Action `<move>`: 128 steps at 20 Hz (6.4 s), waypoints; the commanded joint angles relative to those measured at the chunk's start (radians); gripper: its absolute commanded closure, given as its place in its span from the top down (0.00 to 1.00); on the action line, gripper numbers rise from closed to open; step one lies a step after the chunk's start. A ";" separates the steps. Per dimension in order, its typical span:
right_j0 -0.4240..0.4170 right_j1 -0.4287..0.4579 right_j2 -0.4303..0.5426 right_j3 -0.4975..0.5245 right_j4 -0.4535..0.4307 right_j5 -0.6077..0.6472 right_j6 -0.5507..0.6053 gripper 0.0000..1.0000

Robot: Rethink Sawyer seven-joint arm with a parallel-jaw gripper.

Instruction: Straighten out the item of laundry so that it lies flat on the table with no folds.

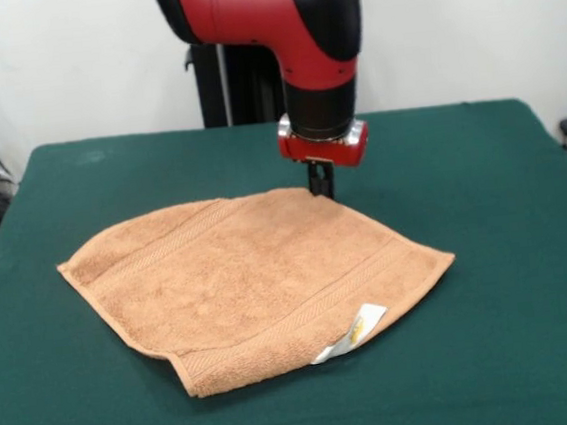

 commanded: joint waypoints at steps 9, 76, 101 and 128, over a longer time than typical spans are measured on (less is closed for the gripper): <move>0.199 0.223 0.077 -0.203 0.294 -0.124 0.307 0.00; 0.568 0.265 -0.250 -0.295 0.651 0.165 0.601 0.00; 0.258 0.014 -0.109 -0.137 0.209 0.104 0.353 1.00; -0.139 0.024 0.064 -0.279 -0.228 0.169 0.366 0.00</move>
